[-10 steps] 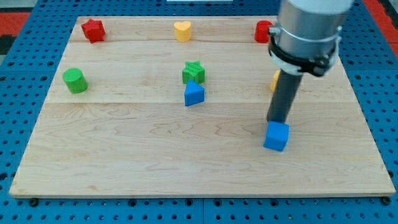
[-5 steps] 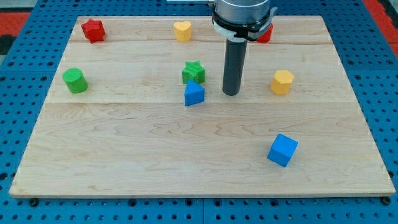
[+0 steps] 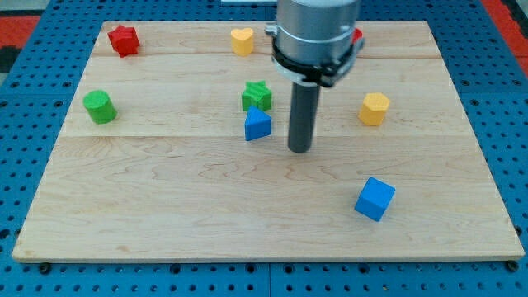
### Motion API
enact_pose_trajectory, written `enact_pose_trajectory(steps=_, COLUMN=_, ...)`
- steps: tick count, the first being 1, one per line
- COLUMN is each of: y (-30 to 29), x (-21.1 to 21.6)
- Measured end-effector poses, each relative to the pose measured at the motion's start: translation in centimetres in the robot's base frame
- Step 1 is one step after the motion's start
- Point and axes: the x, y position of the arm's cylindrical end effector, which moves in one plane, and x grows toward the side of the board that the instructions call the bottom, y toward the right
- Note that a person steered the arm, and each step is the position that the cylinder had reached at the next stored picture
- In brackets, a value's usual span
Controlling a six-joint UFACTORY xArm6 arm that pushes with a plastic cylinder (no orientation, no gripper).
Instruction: Move the blue triangle to the bottom center of the board
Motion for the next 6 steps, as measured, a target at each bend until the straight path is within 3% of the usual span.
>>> enact_pose_trajectory(steps=1, y=-0.5, x=-4.0)
enact_pose_trajectory(steps=2, y=-5.0, x=-2.8)
enact_pose_trajectory(steps=4, y=-11.2, x=-5.4)
enact_pose_trajectory(steps=6, y=-10.9, x=5.9)
